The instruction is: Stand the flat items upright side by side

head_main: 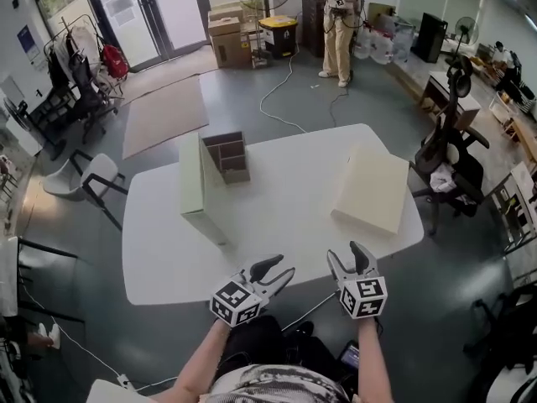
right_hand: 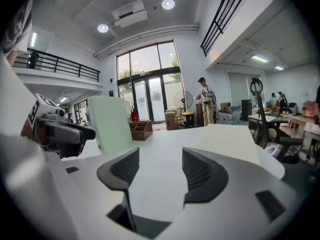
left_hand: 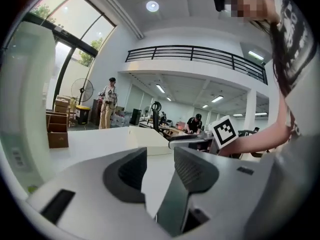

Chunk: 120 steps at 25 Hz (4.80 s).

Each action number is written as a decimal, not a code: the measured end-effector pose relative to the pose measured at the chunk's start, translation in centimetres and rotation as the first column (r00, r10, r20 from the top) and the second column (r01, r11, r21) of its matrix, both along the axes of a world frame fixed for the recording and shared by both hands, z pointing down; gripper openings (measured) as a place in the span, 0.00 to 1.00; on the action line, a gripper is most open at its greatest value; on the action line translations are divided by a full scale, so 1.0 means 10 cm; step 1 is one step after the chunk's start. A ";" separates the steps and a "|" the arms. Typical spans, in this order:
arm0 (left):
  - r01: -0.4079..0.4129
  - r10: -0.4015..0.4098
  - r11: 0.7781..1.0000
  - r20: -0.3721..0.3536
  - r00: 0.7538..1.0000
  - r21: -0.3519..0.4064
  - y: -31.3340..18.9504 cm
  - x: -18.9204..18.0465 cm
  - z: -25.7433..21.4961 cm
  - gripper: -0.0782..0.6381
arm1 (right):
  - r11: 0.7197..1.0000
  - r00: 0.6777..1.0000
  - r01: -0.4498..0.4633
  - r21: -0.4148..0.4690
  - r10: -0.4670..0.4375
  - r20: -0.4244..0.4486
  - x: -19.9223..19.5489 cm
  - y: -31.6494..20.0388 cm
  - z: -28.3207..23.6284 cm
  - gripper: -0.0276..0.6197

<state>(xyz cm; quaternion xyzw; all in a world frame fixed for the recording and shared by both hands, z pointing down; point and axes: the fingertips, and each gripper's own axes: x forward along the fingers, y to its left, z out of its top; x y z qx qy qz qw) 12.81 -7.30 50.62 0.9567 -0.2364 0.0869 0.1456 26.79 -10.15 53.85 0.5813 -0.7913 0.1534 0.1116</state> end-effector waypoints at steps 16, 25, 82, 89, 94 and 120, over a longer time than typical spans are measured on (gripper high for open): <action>0.007 0.000 0.996 0.083 0.997 -0.088 -0.85 1.12 0.23 0.41 | 0.994 0.993 -0.083 -0.065 0.088 0.077 1.25 -0.53 0.13 0.46; 0.065 -0.033 0.965 0.129 0.991 -0.254 -1.57 1.69 0.83 0.53 | 0.973 0.971 -0.165 -0.158 0.189 0.148 2.21 -1.38 0.38 0.46; -0.038 0.074 0.995 0.442 0.894 -0.089 -1.80 2.00 1.40 0.63 | 0.977 0.914 0.159 0.143 -0.200 0.352 2.69 -2.27 -0.63 0.57; 0.011 -0.003 1.000 0.534 0.846 -0.012 -1.79 1.88 1.41 0.63 | 0.932 0.891 0.244 0.268 -0.324 0.317 2.46 -1.86 -0.95 0.53; 0.032 -0.029 0.999 0.556 0.831 0.004 -1.75 1.84 1.43 0.63 | 0.898 0.871 0.320 0.301 -0.404 0.280 2.37 -1.62 -1.04 0.51; 0.183 -0.197 0.980 0.359 0.912 0.072 -1.52 1.67 0.84 0.63 | 0.762 0.780 0.602 0.237 -0.625 0.031 2.11 -0.82 -1.00 0.52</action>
